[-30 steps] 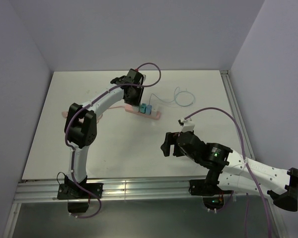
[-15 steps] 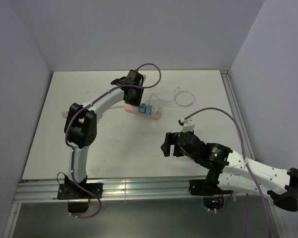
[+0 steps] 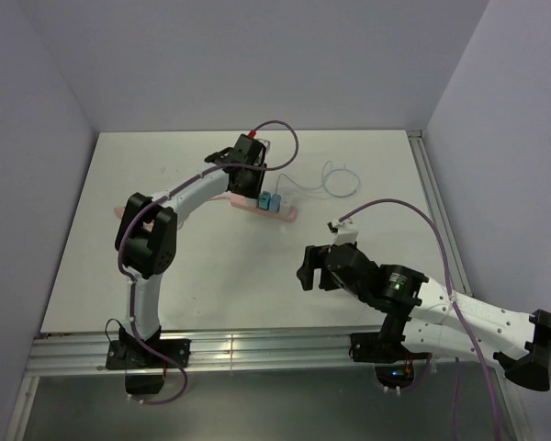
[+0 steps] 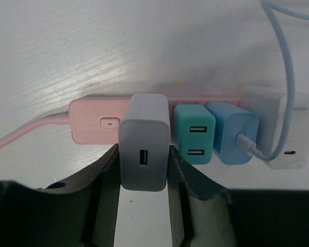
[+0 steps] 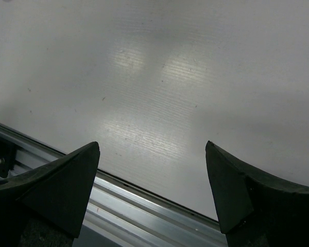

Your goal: Insert the plug

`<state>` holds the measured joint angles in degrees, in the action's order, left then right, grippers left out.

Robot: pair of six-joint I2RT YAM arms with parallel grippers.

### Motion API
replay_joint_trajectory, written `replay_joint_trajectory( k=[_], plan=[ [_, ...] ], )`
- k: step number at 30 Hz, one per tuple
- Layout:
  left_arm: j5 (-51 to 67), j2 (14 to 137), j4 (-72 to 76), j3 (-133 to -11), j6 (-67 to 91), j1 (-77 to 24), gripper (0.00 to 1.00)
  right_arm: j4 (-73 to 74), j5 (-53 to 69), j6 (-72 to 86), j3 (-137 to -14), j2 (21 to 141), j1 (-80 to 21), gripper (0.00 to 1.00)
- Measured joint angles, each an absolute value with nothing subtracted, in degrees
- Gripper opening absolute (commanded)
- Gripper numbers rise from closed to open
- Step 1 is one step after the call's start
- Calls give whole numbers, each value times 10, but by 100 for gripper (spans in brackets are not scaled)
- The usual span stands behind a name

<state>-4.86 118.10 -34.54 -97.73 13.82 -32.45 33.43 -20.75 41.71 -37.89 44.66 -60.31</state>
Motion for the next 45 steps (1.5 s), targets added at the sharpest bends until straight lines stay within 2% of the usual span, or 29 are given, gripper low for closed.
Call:
replay_joint_trajectory(
  k=[11, 18, 19, 23, 27, 28, 29, 30, 37, 38, 45],
  plan=[
    [-56, 1165, -230, -903, 152, -325, 0, 321, -200, 416, -371, 453, -603, 90],
    [-59, 1165, -223, -901, 157, -325, 1, 321, -199, 416, -364, 453, -603, 90],
    [-59, 1165, -223, -901, 158, -325, 4, 321, -199, 416, -364, 453, -603, 91],
    [-60, 1163, -224, -901, 161, -325, 26, 321, -198, 416, -364, 453, -603, 91],
    [-60, 1159, -230, -901, 168, -325, 44, 318, -198, 414, -364, 453, -602, 91],
    [-60, 1158, -233, -901, 170, -325, 53, 317, -197, 413, -364, 453, -602, 91],
    [-61, 1156, -239, -901, 174, -325, 91, 317, -197, 412, -364, 453, -602, 91],
    [-62, 1153, -250, -901, 173, -325, 99, 316, -196, 411, -364, 454, -602, 91],
    [-76, 1070, -283, -875, 198, -317, 99, 317, -196, 411, -365, 465, -598, 96],
    [-75, 1042, -284, -866, 203, -317, 100, 317, -197, 411, -365, 465, -595, 100],
    [-59, 763, -233, -753, 254, -317, 100, 305, -198, 432, -360, 454, -580, 100]
  ],
)
